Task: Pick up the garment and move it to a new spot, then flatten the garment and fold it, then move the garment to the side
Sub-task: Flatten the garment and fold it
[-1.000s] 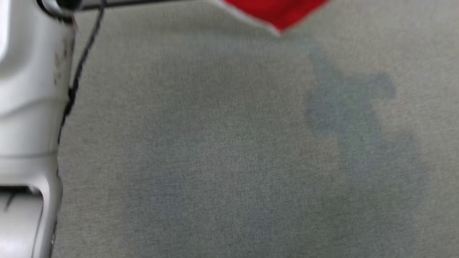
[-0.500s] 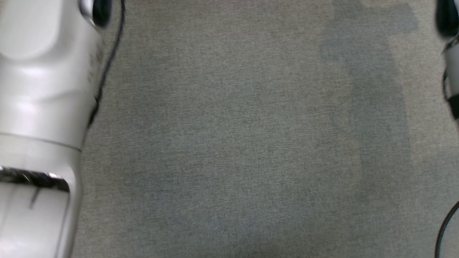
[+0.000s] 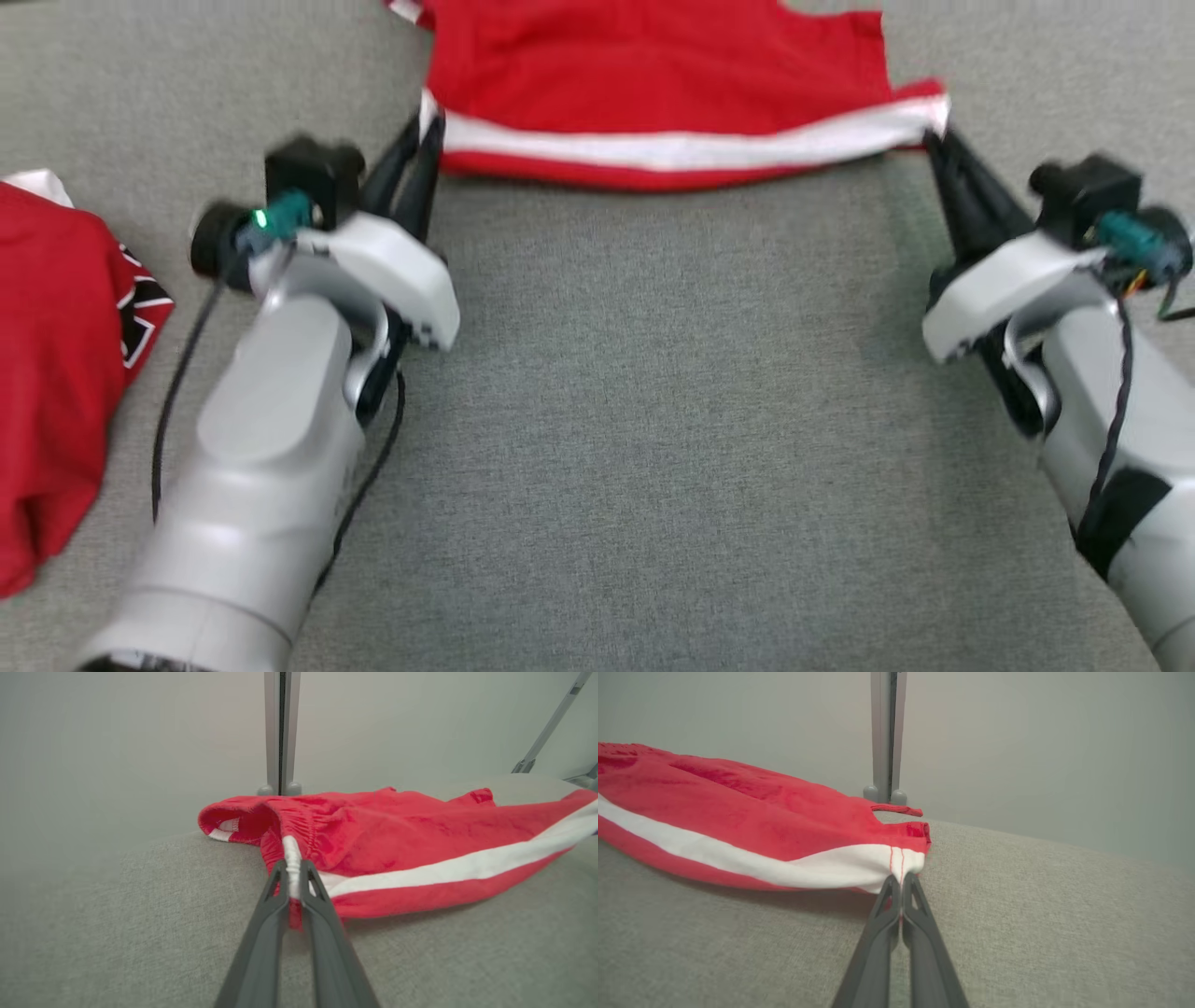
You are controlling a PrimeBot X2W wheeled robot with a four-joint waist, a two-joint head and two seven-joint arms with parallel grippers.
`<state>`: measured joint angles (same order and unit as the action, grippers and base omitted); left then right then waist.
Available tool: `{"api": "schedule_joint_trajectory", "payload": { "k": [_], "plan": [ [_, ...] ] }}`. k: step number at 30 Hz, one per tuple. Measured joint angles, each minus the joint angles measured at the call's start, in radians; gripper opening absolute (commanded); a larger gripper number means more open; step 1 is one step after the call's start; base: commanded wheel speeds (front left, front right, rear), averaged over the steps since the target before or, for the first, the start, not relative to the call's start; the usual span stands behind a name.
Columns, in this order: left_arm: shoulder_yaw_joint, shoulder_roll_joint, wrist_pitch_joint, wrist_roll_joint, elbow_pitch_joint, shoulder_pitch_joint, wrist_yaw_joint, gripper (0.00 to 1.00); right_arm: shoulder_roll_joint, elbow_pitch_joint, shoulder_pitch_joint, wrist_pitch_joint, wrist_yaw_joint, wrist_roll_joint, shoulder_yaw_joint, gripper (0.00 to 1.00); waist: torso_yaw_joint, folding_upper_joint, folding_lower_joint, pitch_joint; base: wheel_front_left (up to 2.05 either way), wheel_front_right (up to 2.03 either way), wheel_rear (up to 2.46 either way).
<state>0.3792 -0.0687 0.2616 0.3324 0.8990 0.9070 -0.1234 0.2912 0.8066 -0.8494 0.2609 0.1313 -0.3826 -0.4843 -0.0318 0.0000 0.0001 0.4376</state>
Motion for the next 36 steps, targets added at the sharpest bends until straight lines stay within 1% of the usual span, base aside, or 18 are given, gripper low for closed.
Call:
{"api": "schedule_joint_trajectory", "payload": {
  "k": [9, 13, 15, 18, 24, 30, 31, 34, 35, 36],
  "plan": [
    [0.020, -0.005, 0.000, -0.025, 0.019, -0.185, -0.003, 0.00, 0.054, 0.051, 0.092, 0.000, 0.000, -0.149, -0.220, 0.00, -0.002, 0.0000, 0.0000, -0.126, 0.00, 0.00, 0.00],
    [0.045, -0.001, 0.000, -0.037, 0.016, -0.251, -0.005, 0.00, 0.080, 0.073, 0.115, -0.007, 0.000, -0.218, -0.298, 0.00, -0.003, 0.0000, 0.0000, -0.180, 0.00, 0.00, 0.00],
    [0.066, 0.001, 0.002, -0.042, 0.004, -0.302, -0.006, 0.00, 0.100, 0.080, 0.142, -0.027, 0.000, -0.265, -0.354, 0.00, -0.003, 0.0000, 0.0000, -0.222, 0.00, 0.00, 0.00],
    [0.098, 0.003, 0.002, -0.049, -0.021, -0.355, -0.006, 0.00, 0.128, 0.074, 0.167, -0.066, 0.000, -0.325, -0.401, 0.00, -0.002, 0.0000, -0.0001, -0.261, 0.00, 0.00, 0.00],
    [0.154, 0.002, 0.002, -0.013, -0.090, -0.453, -0.006, 0.00, 0.211, 0.000, 0.221, -0.127, 0.000, -0.447, -0.470, 0.00, 0.002, 0.0000, 0.0000, -0.332, 0.00, 0.00, 0.00],
    [0.197, -0.032, 0.002, 0.040, -0.157, -0.538, -0.006, 0.00, 0.303, -0.086, 0.284, -0.208, 0.000, -0.530, -0.546, 0.00, -0.003, 0.0000, 0.0000, -0.395, 0.00, 0.00, 0.00],
    [0.197, -0.032, 0.002, 0.040, -0.157, -0.538, -0.006, 0.00, 0.303, -0.086, 0.284, -0.208, 0.000, -0.530, -0.546, 0.00, -0.003, 0.0000, 0.0000, -0.395, 0.00, 0.00, 0.00],
    [0.230, -0.061, 0.001, 0.066, -0.206, -0.597, -0.006, 0.00, 0.360, -0.159, 0.331, -0.250, 0.001, -0.595, -0.572, 0.00, -0.010, 0.0000, 0.0000, -0.429, 0.00, 0.00, 0.00],
    [0.230, -0.061, 0.001, 0.066, -0.206, -0.597, -0.006, 0.00, 0.360, -0.159, 0.331, -0.250, 0.001, -0.595, -0.572, 0.00, -0.010, 0.0000, 0.0000, -0.429, 0.00, 0.00, 0.00],
    [0.238, -0.070, -0.003, 0.069, -0.221, -0.609, -0.006, 0.00, 0.376, -0.178, 0.340, -0.259, 0.001, -0.608, -0.577, 0.00, -0.012, 0.0000, 0.0000, -0.435, 0.00, 0.00, 0.00]
  ]
}}
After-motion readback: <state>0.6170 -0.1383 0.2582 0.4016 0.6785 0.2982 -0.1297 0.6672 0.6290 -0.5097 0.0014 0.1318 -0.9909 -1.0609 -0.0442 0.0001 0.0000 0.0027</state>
